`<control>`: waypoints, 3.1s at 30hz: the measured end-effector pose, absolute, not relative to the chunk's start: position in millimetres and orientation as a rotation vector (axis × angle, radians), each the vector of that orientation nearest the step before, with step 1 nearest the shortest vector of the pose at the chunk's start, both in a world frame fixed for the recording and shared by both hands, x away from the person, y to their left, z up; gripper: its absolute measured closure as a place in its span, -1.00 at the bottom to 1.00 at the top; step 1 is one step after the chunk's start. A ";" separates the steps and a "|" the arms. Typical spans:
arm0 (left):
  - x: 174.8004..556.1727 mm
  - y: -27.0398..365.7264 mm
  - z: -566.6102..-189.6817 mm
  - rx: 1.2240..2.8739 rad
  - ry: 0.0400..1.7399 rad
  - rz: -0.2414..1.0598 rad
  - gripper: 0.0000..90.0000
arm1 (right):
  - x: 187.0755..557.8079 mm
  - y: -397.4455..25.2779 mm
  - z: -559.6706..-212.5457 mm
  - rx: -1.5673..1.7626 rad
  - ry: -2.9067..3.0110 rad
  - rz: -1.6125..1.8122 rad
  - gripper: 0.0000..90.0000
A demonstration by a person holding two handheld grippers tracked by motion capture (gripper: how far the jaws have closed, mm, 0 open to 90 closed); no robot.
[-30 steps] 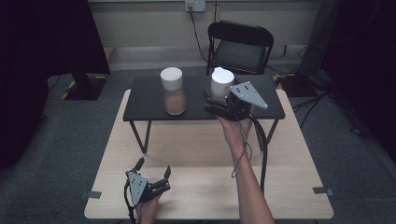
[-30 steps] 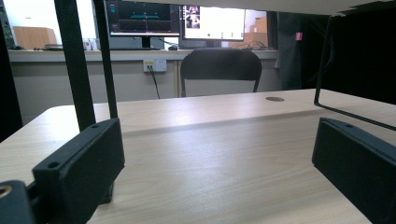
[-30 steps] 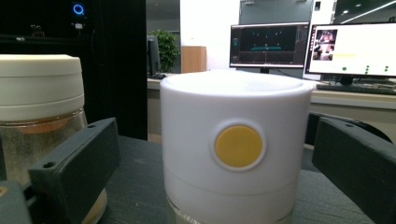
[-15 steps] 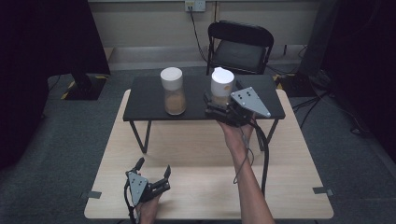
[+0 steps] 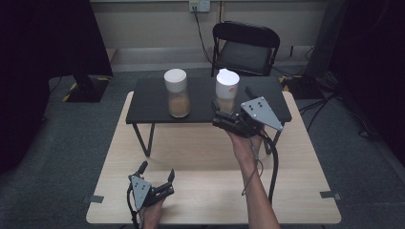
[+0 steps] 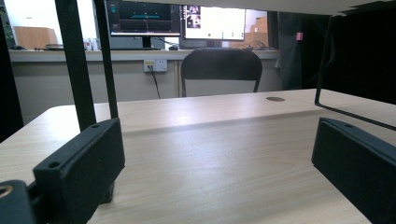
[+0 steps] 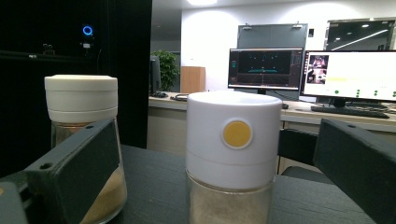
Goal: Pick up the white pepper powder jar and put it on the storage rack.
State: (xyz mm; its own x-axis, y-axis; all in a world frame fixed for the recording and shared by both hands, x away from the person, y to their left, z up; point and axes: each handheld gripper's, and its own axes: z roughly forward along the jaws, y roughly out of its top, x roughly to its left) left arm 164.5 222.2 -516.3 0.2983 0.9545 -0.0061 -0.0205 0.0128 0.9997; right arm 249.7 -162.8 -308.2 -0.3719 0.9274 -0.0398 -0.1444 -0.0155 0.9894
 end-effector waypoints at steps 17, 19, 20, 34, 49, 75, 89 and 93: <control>164.4 222.2 -516.2 1.315 0.973 0.988 -0.96 | 221.9 -178.2 -325.7 0.895 1.336 1.542 -1.00; 164.4 222.0 -516.3 1.314 0.973 0.986 -0.95 | 219.5 -179.7 -329.2 0.902 1.335 1.540 -1.00; 164.4 222.1 -516.3 1.314 0.973 0.986 -0.95 | 218.5 -180.6 -331.1 0.905 1.335 1.539 -1.00; 164.4 222.0 -516.3 1.313 0.974 0.986 -0.95 | 203.6 -189.7 -357.3 0.937 1.335 1.534 -1.00; 164.4 222.2 -516.3 1.314 0.973 0.987 -0.95 | 189.0 -193.1 -390.8 0.987 1.339 1.521 -1.00; 164.4 222.2 -516.3 1.314 0.972 0.987 -0.96 | 170.1 -191.3 -456.6 1.041 1.404 1.392 -1.00; 164.4 222.2 -516.4 1.314 0.973 0.987 -0.96 | 165.1 -187.2 -487.2 1.075 1.434 1.347 -1.00; 164.4 222.2 -516.3 1.314 0.972 0.987 -0.96 | 165.1 -187.1 -492.4 1.082 1.434 1.344 -1.00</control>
